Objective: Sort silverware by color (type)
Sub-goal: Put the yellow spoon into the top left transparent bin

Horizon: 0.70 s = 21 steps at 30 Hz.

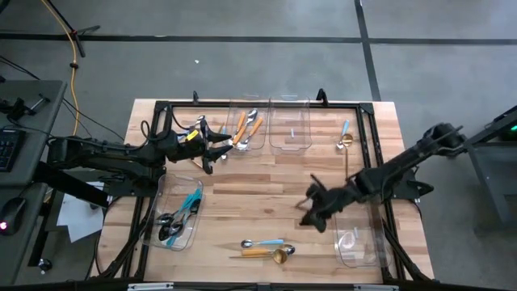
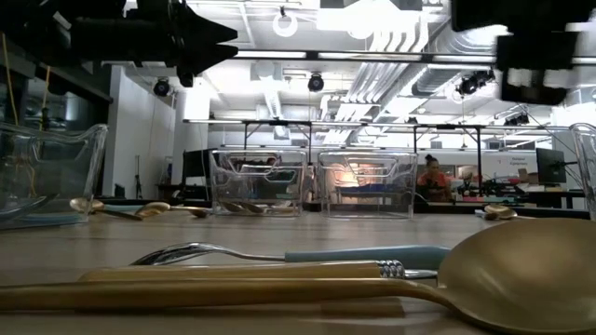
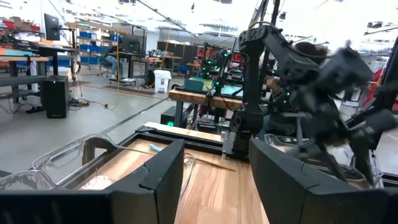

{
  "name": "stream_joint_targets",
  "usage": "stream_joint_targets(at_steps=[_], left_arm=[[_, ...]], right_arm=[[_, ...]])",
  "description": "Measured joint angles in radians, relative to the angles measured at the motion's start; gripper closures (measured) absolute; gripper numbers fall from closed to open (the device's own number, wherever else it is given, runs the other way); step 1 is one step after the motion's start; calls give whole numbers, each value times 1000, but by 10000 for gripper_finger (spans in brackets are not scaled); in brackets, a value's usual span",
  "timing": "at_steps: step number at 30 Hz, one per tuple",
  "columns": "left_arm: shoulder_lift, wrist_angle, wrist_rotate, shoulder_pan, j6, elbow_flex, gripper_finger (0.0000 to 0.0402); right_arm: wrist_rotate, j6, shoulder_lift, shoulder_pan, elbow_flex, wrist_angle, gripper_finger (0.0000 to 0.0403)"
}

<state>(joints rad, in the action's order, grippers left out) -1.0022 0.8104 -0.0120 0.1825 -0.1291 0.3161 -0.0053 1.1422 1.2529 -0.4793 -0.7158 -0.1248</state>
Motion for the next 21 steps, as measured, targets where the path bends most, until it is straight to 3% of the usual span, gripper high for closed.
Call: stream_joint_targets(at_steps=[7,11,17,21], left_arm=[[0,0,0,0,1,0,232],[0,-1,0,0,0,0,232],[0,-2,0,0,-11,0,232],[0,-3,0,0,-60,0,232]], right_arm=[[-1,270,155,-107,-11,31,269],[-12,271,234,-120,-89,17,269],[-16,188,355,-130,-300,-227,269],[-38,215,463,-148,-387,-271,269]])
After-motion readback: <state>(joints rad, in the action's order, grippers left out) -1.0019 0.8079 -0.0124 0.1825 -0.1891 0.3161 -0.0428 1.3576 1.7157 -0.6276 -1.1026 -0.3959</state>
